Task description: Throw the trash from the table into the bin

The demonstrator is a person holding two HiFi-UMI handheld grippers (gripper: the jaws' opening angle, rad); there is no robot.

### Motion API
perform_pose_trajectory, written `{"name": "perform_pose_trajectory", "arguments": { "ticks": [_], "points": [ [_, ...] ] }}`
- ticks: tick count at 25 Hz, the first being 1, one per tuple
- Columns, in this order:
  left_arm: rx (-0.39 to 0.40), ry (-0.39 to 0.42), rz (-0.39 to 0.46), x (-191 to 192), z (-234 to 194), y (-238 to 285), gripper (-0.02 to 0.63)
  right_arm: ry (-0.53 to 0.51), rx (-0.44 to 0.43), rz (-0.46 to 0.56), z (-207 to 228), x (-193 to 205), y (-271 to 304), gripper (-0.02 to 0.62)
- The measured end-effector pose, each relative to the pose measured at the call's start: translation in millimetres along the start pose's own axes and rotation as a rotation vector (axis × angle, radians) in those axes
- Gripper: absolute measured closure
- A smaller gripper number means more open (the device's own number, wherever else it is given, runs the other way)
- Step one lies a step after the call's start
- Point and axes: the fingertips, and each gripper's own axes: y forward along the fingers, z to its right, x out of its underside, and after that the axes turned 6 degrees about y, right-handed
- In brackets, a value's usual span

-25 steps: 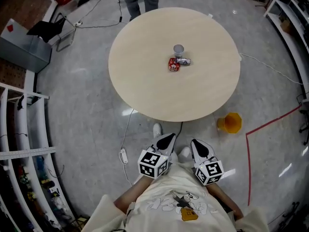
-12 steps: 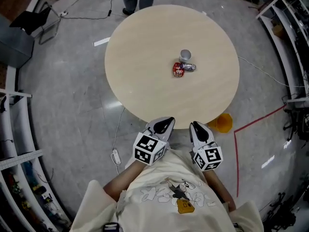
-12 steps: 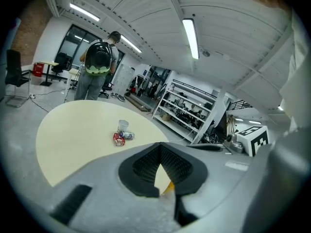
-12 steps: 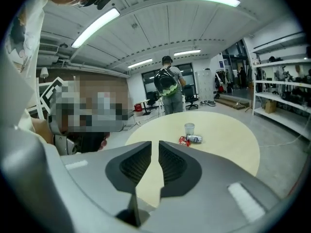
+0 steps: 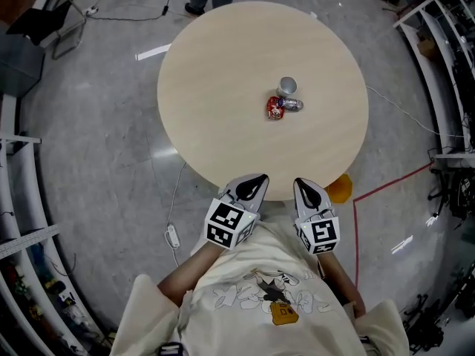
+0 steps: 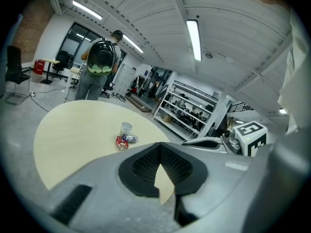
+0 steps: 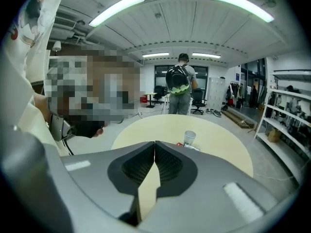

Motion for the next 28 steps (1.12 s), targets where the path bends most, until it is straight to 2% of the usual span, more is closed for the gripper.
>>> {"name": "perform_pose_trajectory", "arguments": {
  "ticks": [8,18,22,28],
  "points": [
    [-0.108,-0.009,0.024,-9,2,22,0.601,-0.098,-0.16,-0.039,23,6,18,0.558],
    [-0.183,-0.012,-0.004,-13,14,48,0.601,-0.254,-0.258,-0.057,70,10,50,0.459],
    [-0.23,-0.001,0.008,-21,20,59,0.601,-0.262,-0.283,-0.071,99,14,67,0.44],
    [-0.304,-0.028,0.02,-25,28,56,0.601,-0.317,-0.315,-0.085,128,13,96,0.426]
  ]
}}
